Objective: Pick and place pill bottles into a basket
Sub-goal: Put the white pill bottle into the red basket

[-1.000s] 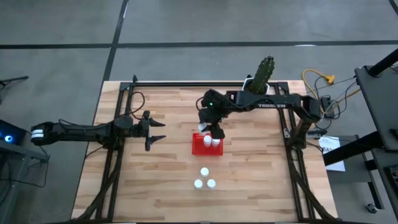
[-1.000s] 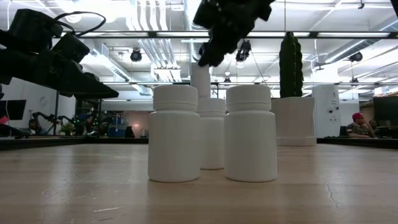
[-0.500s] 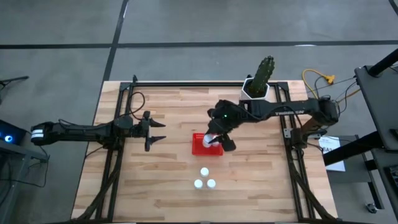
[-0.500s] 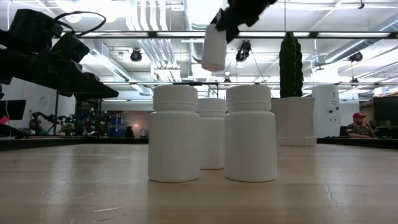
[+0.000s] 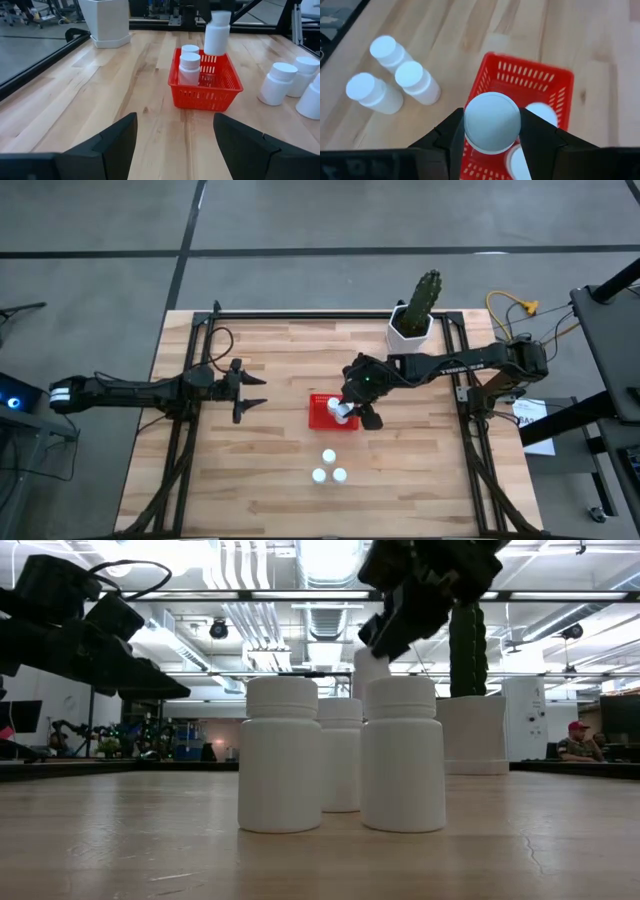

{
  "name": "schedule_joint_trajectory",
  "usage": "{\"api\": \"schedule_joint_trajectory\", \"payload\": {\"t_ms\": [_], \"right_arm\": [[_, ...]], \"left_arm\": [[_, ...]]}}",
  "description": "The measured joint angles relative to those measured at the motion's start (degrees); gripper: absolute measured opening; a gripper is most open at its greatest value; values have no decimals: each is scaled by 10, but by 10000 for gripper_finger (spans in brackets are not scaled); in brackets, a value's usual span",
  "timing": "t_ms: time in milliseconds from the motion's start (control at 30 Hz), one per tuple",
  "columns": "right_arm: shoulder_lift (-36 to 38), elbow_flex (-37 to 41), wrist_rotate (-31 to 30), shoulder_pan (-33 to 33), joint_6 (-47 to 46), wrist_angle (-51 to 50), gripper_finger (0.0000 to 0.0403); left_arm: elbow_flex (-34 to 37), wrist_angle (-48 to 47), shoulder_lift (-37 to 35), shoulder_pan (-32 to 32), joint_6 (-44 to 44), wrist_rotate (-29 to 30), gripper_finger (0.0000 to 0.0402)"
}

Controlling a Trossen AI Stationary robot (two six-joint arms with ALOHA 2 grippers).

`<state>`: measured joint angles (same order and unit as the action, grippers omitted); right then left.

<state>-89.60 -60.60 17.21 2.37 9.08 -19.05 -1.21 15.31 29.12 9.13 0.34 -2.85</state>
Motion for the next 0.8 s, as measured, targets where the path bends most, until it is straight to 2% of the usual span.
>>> {"api": "schedule_joint_trajectory", "payload": {"t_ms": [800], "right_arm": [[0, 98, 3, -7, -43, 91, 143]], "left_arm": [[0, 0, 8, 0, -1, 0, 244]]}}
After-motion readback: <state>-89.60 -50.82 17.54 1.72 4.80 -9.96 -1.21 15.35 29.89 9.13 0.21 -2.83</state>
